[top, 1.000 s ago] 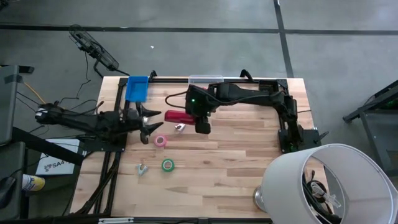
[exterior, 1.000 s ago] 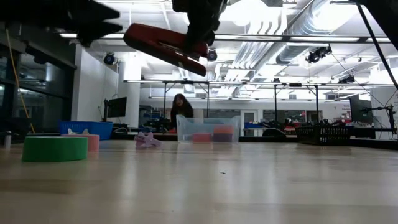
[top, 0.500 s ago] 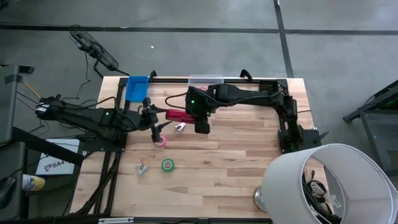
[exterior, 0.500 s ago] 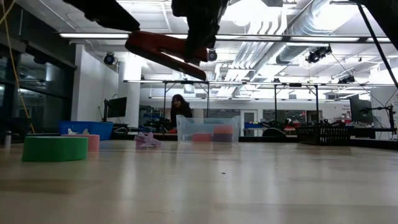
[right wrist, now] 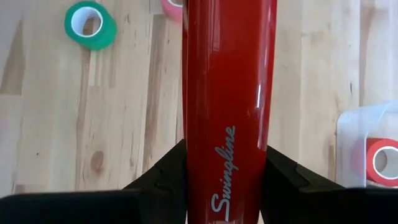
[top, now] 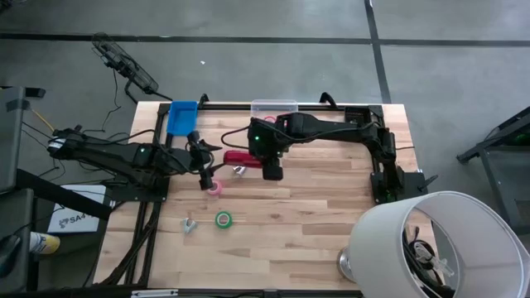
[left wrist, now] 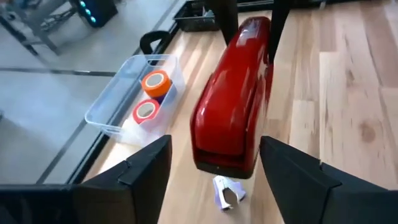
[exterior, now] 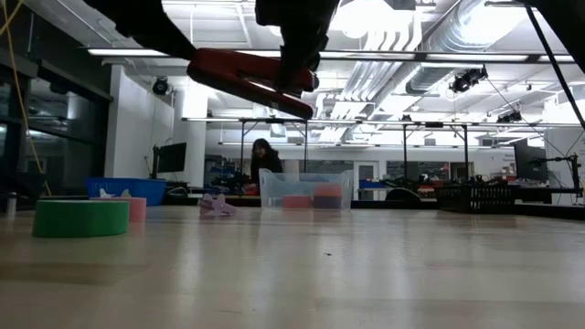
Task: Pick and place Stapler, Stapler remover, tape
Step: Put the red stapler into the blue bin
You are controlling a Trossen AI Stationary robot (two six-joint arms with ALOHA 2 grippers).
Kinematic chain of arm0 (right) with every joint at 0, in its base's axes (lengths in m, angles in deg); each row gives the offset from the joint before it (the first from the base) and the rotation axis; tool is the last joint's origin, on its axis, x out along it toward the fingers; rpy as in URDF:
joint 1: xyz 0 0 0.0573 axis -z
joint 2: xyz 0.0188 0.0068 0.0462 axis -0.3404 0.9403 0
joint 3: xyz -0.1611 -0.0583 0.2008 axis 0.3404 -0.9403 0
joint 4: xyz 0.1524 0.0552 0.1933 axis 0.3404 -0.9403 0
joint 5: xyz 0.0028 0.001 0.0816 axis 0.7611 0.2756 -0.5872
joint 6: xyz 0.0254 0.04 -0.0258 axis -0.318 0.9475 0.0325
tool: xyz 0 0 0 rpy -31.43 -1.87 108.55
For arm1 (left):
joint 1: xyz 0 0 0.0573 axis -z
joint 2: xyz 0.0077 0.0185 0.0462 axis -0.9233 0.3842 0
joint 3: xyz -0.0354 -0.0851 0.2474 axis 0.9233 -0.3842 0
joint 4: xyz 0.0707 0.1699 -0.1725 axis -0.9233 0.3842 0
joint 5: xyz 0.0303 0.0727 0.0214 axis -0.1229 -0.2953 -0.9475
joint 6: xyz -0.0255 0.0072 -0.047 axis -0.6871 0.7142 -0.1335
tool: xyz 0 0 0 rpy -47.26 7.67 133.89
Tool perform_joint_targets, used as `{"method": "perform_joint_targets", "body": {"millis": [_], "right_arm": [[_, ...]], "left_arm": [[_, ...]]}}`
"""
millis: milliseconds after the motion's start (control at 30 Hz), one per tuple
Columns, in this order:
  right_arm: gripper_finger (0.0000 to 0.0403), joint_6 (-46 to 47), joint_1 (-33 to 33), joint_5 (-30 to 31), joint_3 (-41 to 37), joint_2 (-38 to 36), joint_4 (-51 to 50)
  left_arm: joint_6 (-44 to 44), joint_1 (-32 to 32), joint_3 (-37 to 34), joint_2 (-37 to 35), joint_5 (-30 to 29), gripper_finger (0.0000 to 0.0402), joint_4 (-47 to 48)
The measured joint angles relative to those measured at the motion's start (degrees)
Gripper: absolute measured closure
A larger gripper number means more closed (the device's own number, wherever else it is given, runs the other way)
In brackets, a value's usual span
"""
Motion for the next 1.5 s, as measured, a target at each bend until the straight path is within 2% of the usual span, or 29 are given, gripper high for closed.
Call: {"method": "perform_joint_targets", "body": {"millis": [100,233,533,600,933,1133,1300,1500], "right_arm": [[0.0279,-1.2,0.0,-0.9,0.0,0.0,-0.2],[0.0279,-2.4,0.0,-1.7,0.0,0.0,0.5],[0.0279,-4.0,0.0,-2.4,0.0,0.0,2.1],[0.0279,-4.0,0.0,-2.5,0.0,0.0,2.0],[0.0279,-4.7,0.0,-2.5,0.0,0.0,2.9],[0.0279,-5.2,0.0,-2.5,0.0,0.0,4.1],[0.0279,-5.9,0.0,-3.0,0.0,0.0,4.6],[0.0279,-6.0,0.0,-2.9,0.0,0.0,4.6]], "left_arm": [[-0.2,0.0,0.0,1.0,1.5,0.0132,-0.8],[0.3,0.0,0.0,3.0,0.7,0.0109,-3.3],[0.0,-4.5,0.0,8.9,7.1,0.0103,-12.5],[0.1,-5.2,0.0,9.3,8.7,0.0107,-14.8],[-1.7,-6.8,0.0,9.3,14.0,0.0145,-14.2],[-2.8,-6.7,0.0,9.3,14.6,0.0170,-14.2],[-4.5,-6.7,0.0,9.2,14.8,0.0210,-14.1],[-5.7,-6.7,0.0,9.2,14.8,0.0209,-13.8]]}}
